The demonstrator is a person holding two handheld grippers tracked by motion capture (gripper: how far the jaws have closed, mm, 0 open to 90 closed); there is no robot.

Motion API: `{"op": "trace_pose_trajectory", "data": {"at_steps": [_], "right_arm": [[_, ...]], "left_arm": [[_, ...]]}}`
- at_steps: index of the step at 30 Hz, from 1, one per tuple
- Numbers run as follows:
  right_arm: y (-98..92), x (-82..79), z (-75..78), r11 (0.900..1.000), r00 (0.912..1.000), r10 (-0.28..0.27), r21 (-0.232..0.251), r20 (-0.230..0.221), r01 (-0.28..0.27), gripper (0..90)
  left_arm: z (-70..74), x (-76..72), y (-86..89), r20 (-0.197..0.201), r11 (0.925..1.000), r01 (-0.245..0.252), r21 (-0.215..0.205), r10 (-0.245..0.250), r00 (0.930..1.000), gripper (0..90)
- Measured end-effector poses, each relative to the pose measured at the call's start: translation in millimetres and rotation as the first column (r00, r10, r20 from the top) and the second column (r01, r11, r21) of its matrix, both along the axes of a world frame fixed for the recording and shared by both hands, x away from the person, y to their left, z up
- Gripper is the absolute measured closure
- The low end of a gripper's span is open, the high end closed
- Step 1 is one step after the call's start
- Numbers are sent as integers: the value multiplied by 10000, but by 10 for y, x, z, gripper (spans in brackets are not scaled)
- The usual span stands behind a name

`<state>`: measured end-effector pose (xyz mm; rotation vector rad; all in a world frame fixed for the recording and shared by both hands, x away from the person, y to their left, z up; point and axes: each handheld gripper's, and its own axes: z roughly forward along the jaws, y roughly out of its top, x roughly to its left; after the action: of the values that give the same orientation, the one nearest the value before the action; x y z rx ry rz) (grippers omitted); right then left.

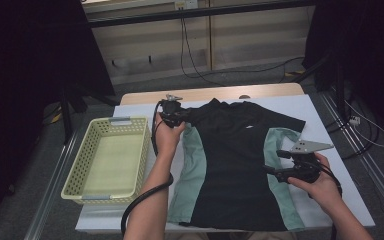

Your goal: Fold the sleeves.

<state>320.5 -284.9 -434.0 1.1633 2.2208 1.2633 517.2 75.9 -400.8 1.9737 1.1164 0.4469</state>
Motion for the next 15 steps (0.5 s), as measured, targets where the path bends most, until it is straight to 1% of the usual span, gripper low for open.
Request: {"op": "trace_pose_trajectory", "data": {"at_steps": [1, 3, 4, 8, 9, 11, 12, 15], "right_arm": [[0, -2, 0, 10000, 10000, 1, -12, 2, -1, 224], [-3, -9, -1, 10000, 10000, -1, 8, -8, 1, 224], [-6, -12, -4, 10000, 10000, 7, -5, -17, -7, 224], [-21, -26, -4, 10000, 10000, -27, -19, -40, 27, 224], [-24, -27, -2, 10000, 10000, -32, -20, -20, 32, 224], [-23, -30, 2, 10000, 10000, -32, -27, 2, 32, 224], [-19, -31, 1, 10000, 10000, -19, -38, 2, 19, 224], [-2, -33, -2, 10000, 10000, 11, -36, -16, -11, 224]], "left_arm": [[-13, -7, -31, 21, 10000, 50, -56, -50, 10000, 858], [-45, -11, -82, -42, 9995, 319, -39, -319, 9995, 855], [-70, -16, -116, -111, 9992, 382, -147, -384, 9992, 855], [-152, -49, -227, -302, 9967, 802, -102, -805, 9963, 846], [-166, -59, -251, -298, 9964, 847, -96, -850, 9959, 839], [-170, -84, -282, -284, 9945, 1045, -31, -1046, 9941, 830], [-175, -101, -303, -325, 9941, 1063, -198, -1069, 9937, 827], [-180, -128, -296, -486, 9922, 1241, -150, -1247, 9910, 810]]}}
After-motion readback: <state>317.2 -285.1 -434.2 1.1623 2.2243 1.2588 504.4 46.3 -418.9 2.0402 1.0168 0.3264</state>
